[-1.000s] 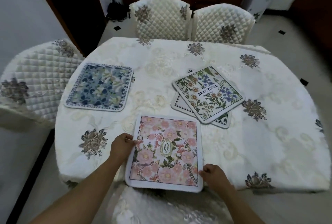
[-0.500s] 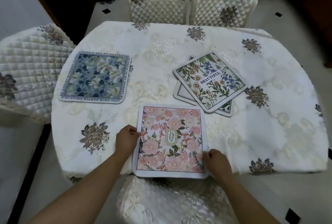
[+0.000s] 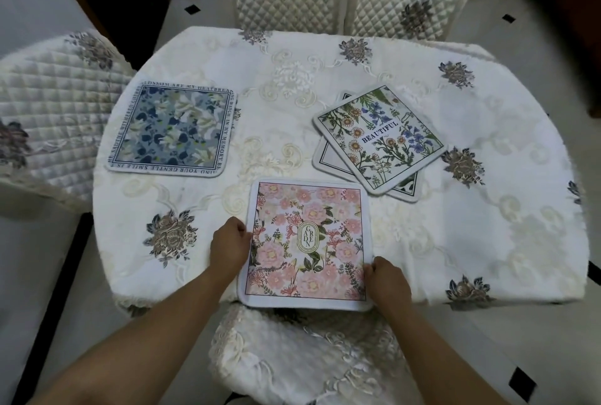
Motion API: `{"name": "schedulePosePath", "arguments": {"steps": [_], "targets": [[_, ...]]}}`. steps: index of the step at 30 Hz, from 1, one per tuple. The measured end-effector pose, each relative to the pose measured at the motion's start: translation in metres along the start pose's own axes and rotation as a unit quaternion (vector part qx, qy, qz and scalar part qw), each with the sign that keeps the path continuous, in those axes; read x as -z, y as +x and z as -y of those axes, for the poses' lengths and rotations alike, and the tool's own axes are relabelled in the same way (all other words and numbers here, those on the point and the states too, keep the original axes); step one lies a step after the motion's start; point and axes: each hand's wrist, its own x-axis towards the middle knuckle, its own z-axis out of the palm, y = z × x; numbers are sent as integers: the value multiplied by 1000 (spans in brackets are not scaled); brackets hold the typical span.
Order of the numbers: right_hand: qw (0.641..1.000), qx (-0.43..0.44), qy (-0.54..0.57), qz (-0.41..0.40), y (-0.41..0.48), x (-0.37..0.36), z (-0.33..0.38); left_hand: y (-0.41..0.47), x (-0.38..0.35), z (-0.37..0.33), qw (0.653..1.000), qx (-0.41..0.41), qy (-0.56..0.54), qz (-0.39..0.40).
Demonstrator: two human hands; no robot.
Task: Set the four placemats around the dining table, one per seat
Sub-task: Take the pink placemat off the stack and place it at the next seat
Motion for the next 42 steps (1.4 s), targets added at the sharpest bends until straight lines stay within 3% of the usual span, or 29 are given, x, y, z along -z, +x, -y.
{"name": "schedulePosePath", "arguments": {"steps": [9,18,25,32,42], "targets": [[999,7,37,21,-21,20,-4,-15,6,-3,998,-33,5,46],[994,18,104,20,-25,66,-68,-38,-6,-45,999,-45,4,-2],[985,32,160,52,18,110,-157,-81,-59,-104,996,-33,28,-77],[985,118,103,78,65,189,-263,-166,-126,-178,995,-17,21,-93],[978,163,104,76,106,247,-272,-187,-129,-228,995,-7,14,-100]]}}
